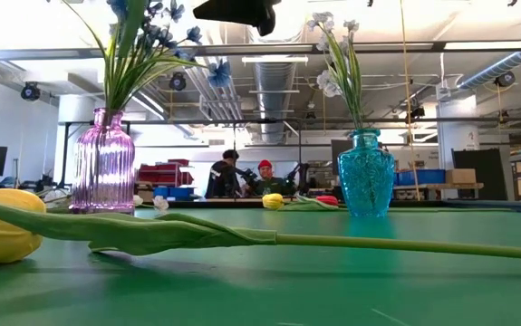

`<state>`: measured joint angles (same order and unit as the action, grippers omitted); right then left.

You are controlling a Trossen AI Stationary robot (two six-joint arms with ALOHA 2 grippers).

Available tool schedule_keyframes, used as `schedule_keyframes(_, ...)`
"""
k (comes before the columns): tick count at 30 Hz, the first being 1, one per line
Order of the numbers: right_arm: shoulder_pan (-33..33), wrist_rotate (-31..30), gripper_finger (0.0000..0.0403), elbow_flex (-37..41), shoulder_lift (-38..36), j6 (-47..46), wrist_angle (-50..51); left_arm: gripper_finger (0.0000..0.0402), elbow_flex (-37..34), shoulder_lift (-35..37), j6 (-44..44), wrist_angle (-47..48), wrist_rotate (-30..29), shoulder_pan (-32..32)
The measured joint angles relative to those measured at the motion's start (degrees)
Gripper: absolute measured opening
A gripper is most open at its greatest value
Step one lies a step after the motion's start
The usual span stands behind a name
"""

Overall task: Sort flowers into vase by color
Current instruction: Put the bottom red tulip into the violet vase, then put the blue flowers into the violet vase

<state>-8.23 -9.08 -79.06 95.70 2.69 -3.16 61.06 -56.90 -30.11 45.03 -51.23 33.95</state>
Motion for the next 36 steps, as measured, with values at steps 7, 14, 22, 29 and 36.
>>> schedule_keyframes(7, 0.0, 0.0, 0.0219, 0.0, 0.0, -0.1, 0.0, 0.0277, 0.0, 0.7, -4.0, 4.1, 1.8, 0.0)
schedule_keyframes(14, 0.0, 0.0, 0.0219, 0.0, 0.0, -0.1, 0.0, 0.0281, 6.3, 0.9, -3.5, 7.4, 5.9, 0.0)
schedule_keyframes(22, 0.0, 0.0, 0.0219, 0.0, -0.2, -0.3, 2.2, 0.0279, 18.0, -3.7, -9.3, 17.1, 15.1, 0.1)
schedule_keyframes(29, 0.0, 0.0, 0.0219, 0.0, -1.3, -0.6, 4.2, 0.0274, 27.1, -9.7, -25.0, 38.2, 19.9, 0.4)
schedule_keyframes(36, -0.4, 0.0, 0.0219, 0.0, -4.1, -3.1, 10.1, 0.0274, 28.8, -13.3, -35.6, 44.5, 24.5, 2.2)
